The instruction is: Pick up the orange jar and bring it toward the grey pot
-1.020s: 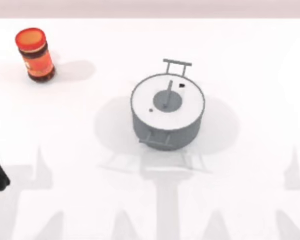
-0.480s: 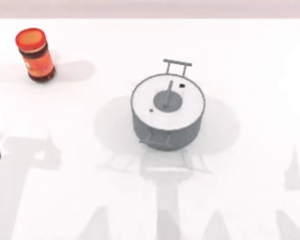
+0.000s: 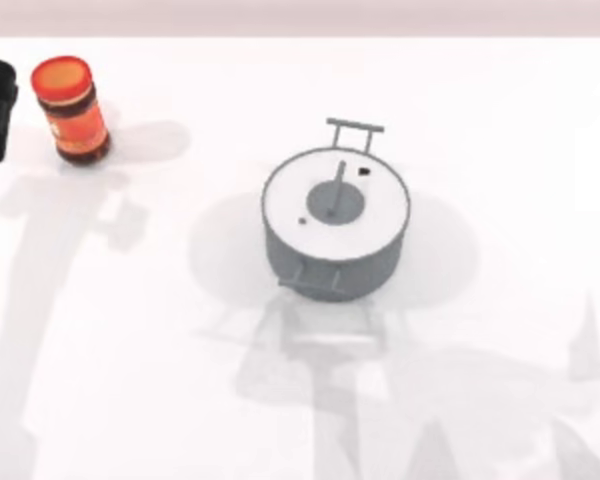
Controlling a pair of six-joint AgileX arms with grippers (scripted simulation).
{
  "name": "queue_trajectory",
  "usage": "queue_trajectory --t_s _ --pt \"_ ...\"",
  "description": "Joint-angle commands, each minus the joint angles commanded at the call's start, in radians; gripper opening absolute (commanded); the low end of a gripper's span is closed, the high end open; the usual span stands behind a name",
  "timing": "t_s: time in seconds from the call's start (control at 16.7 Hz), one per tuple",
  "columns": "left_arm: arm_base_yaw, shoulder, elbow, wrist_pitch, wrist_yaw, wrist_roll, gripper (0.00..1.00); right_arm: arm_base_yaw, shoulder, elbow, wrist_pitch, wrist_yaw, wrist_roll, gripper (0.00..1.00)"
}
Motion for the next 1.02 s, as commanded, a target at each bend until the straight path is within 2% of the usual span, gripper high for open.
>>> queue_trajectory --t_s 0.3,0.6,1.02 --pt "0.006 0.514 0.482 -0.267 0.03 0.114 1.0 0.0 0.0 0.0 0.0 0.0 0.0 1.0" --pt "0.022 0.972 0.934 -0.487 0.038 0.216 1.0 0.0 0.0 0.0 0.0 0.0 0.0 1.0" --pt "0.044 1.371 1.375 -0.656 0.028 0.31 1.0 0.0 0.0 0.0 0.0 0.0 0.0 1.0"
